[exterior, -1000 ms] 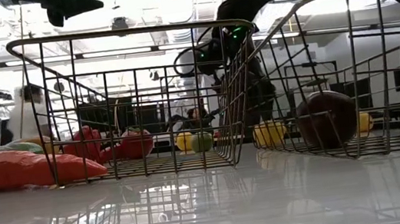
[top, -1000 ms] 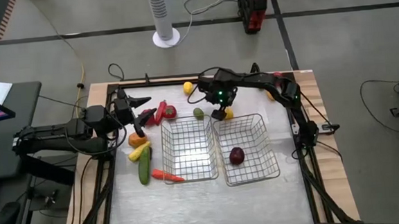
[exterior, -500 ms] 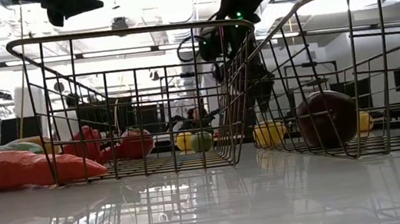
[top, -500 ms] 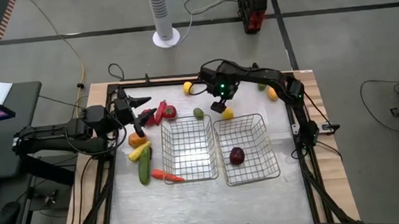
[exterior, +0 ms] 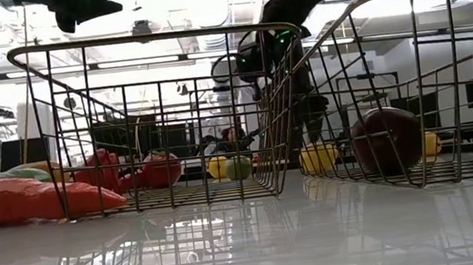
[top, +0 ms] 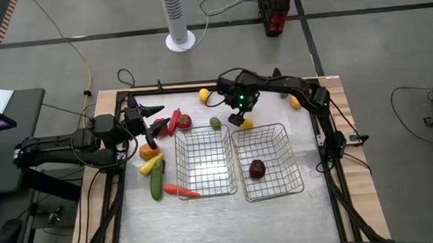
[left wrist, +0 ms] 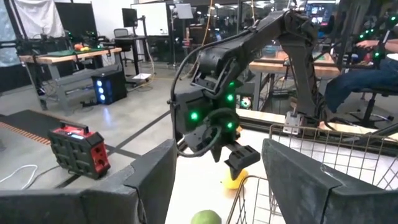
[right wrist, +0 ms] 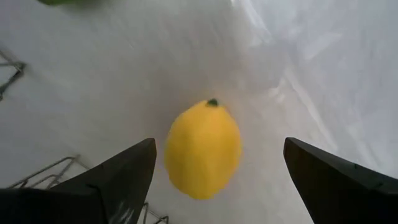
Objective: Sort produce into baskets
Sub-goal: Put the bottom left lemon into the right wire basket
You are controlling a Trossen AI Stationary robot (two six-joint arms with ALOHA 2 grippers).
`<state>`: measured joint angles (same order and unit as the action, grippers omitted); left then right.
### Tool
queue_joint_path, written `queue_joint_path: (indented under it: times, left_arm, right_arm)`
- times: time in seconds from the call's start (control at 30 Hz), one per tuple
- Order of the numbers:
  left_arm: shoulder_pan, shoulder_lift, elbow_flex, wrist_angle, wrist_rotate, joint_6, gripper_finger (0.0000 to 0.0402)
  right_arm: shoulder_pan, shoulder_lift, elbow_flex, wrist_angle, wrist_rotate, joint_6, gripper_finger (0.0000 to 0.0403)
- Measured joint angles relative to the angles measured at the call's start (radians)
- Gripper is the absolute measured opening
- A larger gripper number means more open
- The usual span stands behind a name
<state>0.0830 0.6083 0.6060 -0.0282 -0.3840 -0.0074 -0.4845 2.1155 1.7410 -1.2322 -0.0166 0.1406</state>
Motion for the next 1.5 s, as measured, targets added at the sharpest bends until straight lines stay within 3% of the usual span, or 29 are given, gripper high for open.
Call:
queue_joint_path:
  times: [0.9,1.5]
  left_arm:
    - [0.0,0.0,0.0,-0.006,0.0,0.0,0.0224]
    - [0.0,0.0,0.0,-0.009,-0.001,0.0,0.0224]
  right_arm:
    - [-0.016,0.0,-0.031,0.055,-0.013,0.009,0.0379]
    - [-0.007,0.0,-0.176,0.119,-0.038,0.0,0.0364]
